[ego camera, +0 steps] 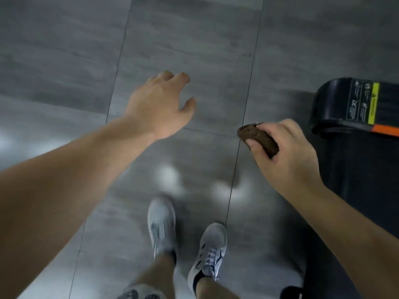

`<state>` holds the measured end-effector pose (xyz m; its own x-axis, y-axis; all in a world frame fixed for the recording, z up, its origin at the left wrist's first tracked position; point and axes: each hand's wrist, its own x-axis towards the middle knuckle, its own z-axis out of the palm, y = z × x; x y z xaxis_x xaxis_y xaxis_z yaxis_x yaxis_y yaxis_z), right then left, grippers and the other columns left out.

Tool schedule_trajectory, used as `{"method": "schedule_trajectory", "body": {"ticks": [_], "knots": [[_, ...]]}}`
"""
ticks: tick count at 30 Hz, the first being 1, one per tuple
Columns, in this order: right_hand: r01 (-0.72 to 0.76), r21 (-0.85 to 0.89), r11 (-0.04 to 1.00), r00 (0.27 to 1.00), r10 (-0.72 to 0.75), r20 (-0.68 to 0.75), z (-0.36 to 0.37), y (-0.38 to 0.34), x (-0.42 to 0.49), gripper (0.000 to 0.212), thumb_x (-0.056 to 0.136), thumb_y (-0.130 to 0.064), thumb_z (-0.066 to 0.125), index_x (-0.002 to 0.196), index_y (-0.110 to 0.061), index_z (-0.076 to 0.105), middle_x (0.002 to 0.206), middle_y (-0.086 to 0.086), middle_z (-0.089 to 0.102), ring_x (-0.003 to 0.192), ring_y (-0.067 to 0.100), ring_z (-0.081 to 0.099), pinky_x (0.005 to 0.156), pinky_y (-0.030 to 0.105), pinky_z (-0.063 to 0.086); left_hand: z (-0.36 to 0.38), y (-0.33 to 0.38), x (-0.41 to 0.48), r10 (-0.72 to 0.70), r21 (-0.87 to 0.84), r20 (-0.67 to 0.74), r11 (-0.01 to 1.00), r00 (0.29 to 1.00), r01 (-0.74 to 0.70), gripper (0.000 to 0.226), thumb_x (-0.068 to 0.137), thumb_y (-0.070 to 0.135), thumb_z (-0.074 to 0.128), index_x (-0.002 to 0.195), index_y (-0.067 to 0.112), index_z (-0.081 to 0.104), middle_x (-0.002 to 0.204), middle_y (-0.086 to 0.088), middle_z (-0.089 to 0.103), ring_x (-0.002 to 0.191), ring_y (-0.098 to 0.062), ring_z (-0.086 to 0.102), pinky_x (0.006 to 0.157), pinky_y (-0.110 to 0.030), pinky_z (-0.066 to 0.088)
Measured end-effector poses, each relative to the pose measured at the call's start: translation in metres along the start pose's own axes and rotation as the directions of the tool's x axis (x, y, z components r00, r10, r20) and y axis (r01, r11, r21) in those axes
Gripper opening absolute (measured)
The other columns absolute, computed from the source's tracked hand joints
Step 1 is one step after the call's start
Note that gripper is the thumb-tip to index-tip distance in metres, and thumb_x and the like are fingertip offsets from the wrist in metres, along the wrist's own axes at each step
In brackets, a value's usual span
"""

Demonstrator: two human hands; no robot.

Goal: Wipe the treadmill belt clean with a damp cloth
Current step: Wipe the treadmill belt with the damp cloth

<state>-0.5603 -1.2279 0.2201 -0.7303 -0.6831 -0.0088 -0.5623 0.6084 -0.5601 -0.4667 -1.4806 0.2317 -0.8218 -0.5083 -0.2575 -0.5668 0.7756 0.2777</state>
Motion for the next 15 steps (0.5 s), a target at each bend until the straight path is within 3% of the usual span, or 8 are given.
{"method": "schedule_trajectory", "body": {"ticks": [7,15], "knots": [[-0.043,-0.003,0.999,0.998,0.043,-0.04,-0.022,-0.009,0.151,0.029,0.091,-0.039,0.066,0.113,-0.02,0.066,0.103,-0.006,0.056,0.083,0.009,0.056,0.064,0.039,0.054,-0.046,0.006,0.146,0.053,-0.108,-0.014,0.993,0.998,-0.055,0.048,0.095,0.05,0.05,0.135,0.025,0.054,0.127,-0.006,0.06,0.12,-0.034,0.055,0.092,-0.045,0.049],[-0.112,-0.005,0.994,0.984,0.11,-0.142,-0.053,0.008,0.296,0.028,0.092,-0.038,0.063,0.112,-0.018,0.066,0.099,-0.006,0.055,0.081,0.007,0.053,0.062,0.033,0.052,-0.103,0.038,0.308,0.151,-0.032,0.028,0.988,0.988,-0.15,0.048,0.097,0.05,0.05,0.137,0.025,0.052,0.132,-0.007,0.059,0.122,-0.033,0.054,0.093,-0.042,0.043]]}}
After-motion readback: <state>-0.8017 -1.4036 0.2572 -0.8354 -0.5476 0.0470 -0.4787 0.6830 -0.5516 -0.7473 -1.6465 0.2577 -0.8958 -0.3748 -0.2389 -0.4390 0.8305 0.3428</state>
